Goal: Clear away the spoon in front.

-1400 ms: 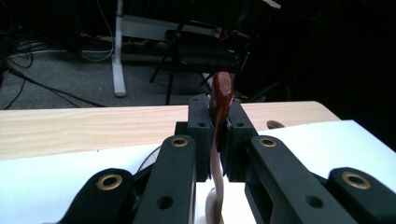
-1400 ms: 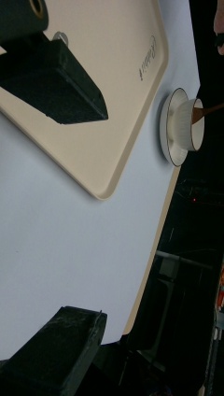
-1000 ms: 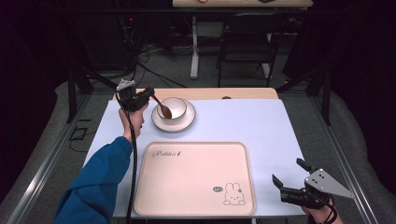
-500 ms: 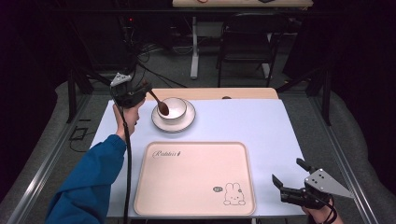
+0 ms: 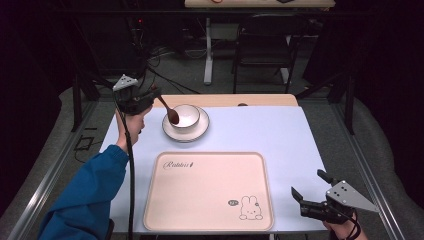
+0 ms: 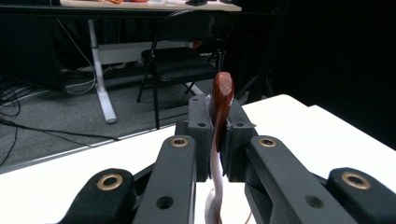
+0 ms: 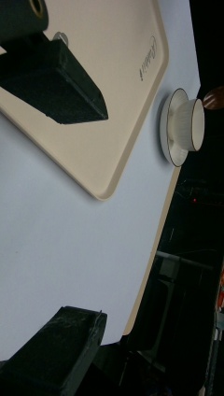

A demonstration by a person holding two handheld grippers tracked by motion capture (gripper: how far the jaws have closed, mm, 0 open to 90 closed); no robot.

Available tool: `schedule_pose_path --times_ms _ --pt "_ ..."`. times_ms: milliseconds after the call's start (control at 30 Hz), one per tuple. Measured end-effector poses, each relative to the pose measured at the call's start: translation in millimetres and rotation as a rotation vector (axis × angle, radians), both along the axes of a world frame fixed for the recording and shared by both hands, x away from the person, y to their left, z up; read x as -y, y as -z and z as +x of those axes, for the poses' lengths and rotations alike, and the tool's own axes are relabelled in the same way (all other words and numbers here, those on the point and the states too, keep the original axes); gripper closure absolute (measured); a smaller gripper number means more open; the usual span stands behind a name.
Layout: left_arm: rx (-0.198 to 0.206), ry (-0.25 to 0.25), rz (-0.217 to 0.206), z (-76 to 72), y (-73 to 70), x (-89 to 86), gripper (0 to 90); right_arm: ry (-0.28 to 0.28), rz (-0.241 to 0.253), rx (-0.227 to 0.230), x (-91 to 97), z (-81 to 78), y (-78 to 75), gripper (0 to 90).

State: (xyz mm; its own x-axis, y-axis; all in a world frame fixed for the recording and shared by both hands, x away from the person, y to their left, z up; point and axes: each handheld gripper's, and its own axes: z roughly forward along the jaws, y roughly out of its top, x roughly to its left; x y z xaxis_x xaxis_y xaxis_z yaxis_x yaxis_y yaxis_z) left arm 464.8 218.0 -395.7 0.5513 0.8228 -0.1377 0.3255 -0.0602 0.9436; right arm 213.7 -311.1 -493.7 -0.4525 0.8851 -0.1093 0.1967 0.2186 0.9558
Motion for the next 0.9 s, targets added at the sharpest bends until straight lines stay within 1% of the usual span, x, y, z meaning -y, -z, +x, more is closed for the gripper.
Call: schedule_pose_path --times_ms 67,300,367,433,633,700,833,900 --pt "0.002 0.005 -0.007 -2.3 -1.8 -1.3 84.6 0.0 0.0 0.0 0.0 0.1 0.0 3.5" --pt "-0.007 0.043 -0.004 -14.2 -11.0 -9.0 84.6 0.0 0.0 0.002 0.0 -0.1 -0.1 3.5" --pt "-0.013 0.057 0.003 -18.0 -13.8 -11.1 84.6 0.0 0.0 0.002 0.0 -0.1 -0.1 3.4" --pt "-0.009 0.065 0.001 -21.0 -15.1 -11.9 84.6 0.001 0.0 0.002 0.0 -0.1 -0.1 3.4" --pt "-0.023 0.112 0.016 -35.1 -19.3 -14.3 84.6 0.0 0.0 0.002 -0.1 0.0 -0.1 3.4" --pt "-0.034 0.135 0.023 -40.7 -20.2 -15.6 84.6 -0.001 -0.001 0.002 -0.2 0.0 -0.1 3.5" --pt "-0.052 0.161 0.03 -50.4 -21.8 -17.8 84.5 0.0 0.0 0.002 -0.2 0.0 -0.1 3.5" --pt "-0.061 0.181 0.027 -55.5 -22.2 -19.6 84.5 -0.001 -0.001 0.002 -0.3 0.1 -0.1 3.5"
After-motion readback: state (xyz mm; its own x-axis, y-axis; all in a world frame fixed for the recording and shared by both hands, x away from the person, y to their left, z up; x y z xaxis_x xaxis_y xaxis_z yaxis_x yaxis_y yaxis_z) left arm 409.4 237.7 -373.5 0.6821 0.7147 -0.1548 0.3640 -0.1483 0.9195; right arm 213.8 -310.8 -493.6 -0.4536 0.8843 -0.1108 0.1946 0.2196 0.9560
